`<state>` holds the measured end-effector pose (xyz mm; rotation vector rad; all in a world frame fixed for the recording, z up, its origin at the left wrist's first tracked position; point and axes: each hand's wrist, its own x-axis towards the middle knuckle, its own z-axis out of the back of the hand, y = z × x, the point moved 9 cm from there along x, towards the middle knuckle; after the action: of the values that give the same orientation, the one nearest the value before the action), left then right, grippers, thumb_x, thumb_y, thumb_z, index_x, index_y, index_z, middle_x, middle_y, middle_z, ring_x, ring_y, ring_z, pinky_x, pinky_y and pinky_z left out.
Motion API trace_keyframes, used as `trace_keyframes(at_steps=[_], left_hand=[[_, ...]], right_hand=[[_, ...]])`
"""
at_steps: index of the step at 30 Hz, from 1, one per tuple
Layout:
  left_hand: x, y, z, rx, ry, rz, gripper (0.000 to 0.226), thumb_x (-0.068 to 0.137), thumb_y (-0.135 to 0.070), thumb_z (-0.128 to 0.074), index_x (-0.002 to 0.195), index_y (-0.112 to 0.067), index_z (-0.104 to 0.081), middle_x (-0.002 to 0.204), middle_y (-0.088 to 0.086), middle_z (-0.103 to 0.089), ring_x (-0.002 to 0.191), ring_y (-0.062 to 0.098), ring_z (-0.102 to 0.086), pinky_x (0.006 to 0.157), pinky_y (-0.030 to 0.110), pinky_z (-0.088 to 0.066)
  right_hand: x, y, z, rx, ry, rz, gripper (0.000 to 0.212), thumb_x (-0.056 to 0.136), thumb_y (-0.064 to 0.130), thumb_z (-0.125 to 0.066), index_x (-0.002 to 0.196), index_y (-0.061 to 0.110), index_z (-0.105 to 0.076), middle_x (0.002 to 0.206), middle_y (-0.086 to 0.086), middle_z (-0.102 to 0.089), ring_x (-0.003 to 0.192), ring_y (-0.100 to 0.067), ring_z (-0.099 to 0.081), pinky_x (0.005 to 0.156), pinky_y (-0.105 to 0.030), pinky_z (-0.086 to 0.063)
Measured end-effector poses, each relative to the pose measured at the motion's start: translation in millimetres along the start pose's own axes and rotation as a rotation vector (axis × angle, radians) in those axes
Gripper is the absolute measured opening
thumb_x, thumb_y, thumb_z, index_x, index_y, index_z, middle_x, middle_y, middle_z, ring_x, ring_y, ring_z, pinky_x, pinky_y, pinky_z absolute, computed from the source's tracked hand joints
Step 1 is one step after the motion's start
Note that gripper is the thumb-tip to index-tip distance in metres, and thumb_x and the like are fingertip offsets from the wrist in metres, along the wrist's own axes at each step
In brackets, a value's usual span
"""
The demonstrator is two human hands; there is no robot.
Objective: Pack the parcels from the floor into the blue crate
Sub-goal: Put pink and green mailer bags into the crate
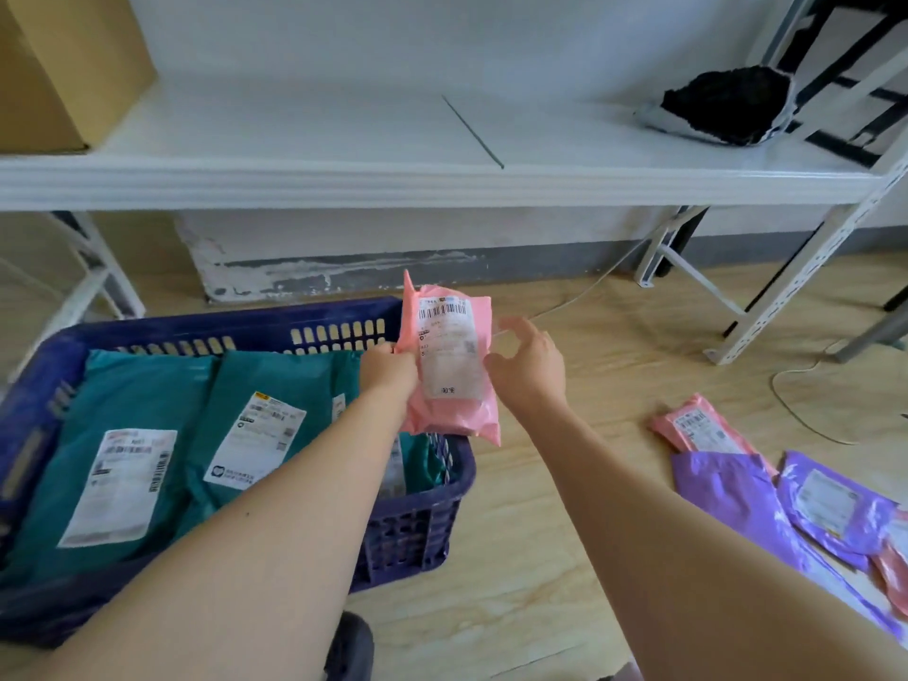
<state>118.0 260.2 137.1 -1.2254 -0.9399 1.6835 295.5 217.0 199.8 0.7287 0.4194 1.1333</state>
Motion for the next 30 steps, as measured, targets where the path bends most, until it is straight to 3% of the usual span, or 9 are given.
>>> trace_keyframes(at_steps=[5, 8, 11, 16, 20, 23, 25, 27, 30], left_hand=[[25.7, 30.7, 50.4, -0.171, -0.1, 0.137, 0.024, 0.097, -0.031, -0.049, 0.101, -0.009, -0.058, 0.075, 0.0, -0.053, 0.084, 0.024, -0.055, 0.058, 0.027, -0.043], [45.1, 44.3, 74.1, -0.21, -0.144, 0.154, 0.019, 0.096, -0.03, -0.052, 0.097, -0.012, -0.058, 0.072, 0.0, -0.053, 0.076, 0.023, -0.055, 0.061, 0.03, -0.043], [61.2, 61.6, 89.3, -0.226, -0.147, 0.204, 0.016, 0.095, -0.028, -0.053, 0.091, -0.013, -0.057, 0.073, 0.001, -0.055, 0.067, 0.02, -0.054, 0.06, 0.03, -0.043], [85.4, 85.2, 89.1, -0.127, -0.068, 0.259, 0.024, 0.096, -0.032, -0.05, 0.079, -0.015, -0.055, 0.076, 0.003, -0.057, 0.065, 0.02, -0.053, 0.059, 0.028, -0.042], [99.9, 94.6, 66.7, 0.003, -0.001, 0.21, 0.028, 0.097, -0.034, -0.048, 0.11, -0.01, -0.054, 0.088, 0.006, -0.06, 0.071, 0.02, -0.056, 0.059, 0.028, -0.044], [104.5, 97.1, 43.2, 0.143, 0.066, 0.139, 0.051, 0.096, -0.034, -0.048, 0.14, -0.013, -0.032, 0.116, 0.01, -0.06, 0.075, 0.018, -0.063, 0.05, 0.022, -0.046], [107.9, 98.1, 39.3, 0.189, 0.047, 0.111, 0.067, 0.095, -0.035, -0.051, 0.149, -0.023, -0.014, 0.139, 0.013, -0.046, 0.099, 0.027, -0.063, 0.068, 0.028, -0.052], [110.1, 89.1, 39.9, 0.286, 0.032, -0.023, 0.072, 0.092, -0.03, -0.056, 0.149, -0.031, -0.012, 0.145, 0.011, -0.038, 0.114, 0.028, -0.055, 0.088, 0.036, -0.051], [103.0, 75.9, 41.8, 0.73, 0.05, -0.278, 0.078, 0.092, -0.035, -0.056, 0.15, -0.037, -0.004, 0.155, 0.005, -0.017, 0.135, 0.028, -0.033, 0.1, 0.043, -0.042]], right_hand=[[-0.8, 27.1, -60.0, -0.019, 0.163, 0.078, 0.053, 0.083, 0.011, -0.054, 0.134, 0.023, -0.047, 0.131, -0.003, -0.053, 0.118, -0.021, -0.051, 0.091, -0.028, -0.043], [-5.5, 35.2, -99.6, -0.067, 0.303, 0.11, 0.059, 0.084, 0.01, -0.053, 0.14, 0.024, -0.04, 0.136, -0.004, -0.047, 0.113, -0.022, -0.053, 0.081, -0.023, -0.039], [-5.8, 31.2, -136.0, -0.042, 0.428, 0.057, 0.065, 0.083, 0.013, -0.051, 0.142, 0.029, -0.032, 0.13, -0.006, -0.049, 0.093, -0.025, -0.058, 0.073, -0.031, -0.049], [-0.8, 5.7, -173.1, 0.052, 0.512, -0.149, 0.065, 0.084, 0.02, -0.055, 0.143, 0.034, -0.03, 0.126, -0.003, -0.056, 0.109, -0.027, -0.057, 0.09, -0.04, -0.052], [9.2, 11.8, -183.1, -0.179, 0.461, 0.02, 0.06, 0.088, 0.008, -0.047, 0.143, 0.023, -0.03, 0.127, -0.008, -0.054, 0.11, -0.031, -0.056, 0.083, -0.032, -0.048], [18.2, 12.1, -184.4, -0.24, 0.325, 0.071, 0.059, 0.089, 0.006, -0.045, 0.142, 0.027, -0.029, 0.125, -0.009, -0.049, 0.106, -0.029, -0.056, 0.073, -0.027, -0.039], [19.9, 10.6, -183.8, -0.179, 0.253, 0.078, 0.057, 0.089, 0.003, -0.043, 0.14, 0.026, -0.035, 0.129, -0.008, -0.043, 0.104, -0.029, -0.054, 0.075, -0.026, -0.039], [18.6, 14.2, -183.4, -0.259, 0.227, 0.141, 0.062, 0.088, -0.003, -0.041, 0.144, 0.021, -0.033, 0.142, -0.008, -0.034, 0.114, -0.028, -0.05, 0.084, -0.03, -0.045], [15.5, 21.4, -192.6, -0.455, 0.274, 0.275, 0.061, 0.087, 0.001, -0.047, 0.144, 0.019, -0.032, 0.156, -0.007, -0.014, 0.133, -0.029, -0.03, 0.101, -0.036, -0.039]])
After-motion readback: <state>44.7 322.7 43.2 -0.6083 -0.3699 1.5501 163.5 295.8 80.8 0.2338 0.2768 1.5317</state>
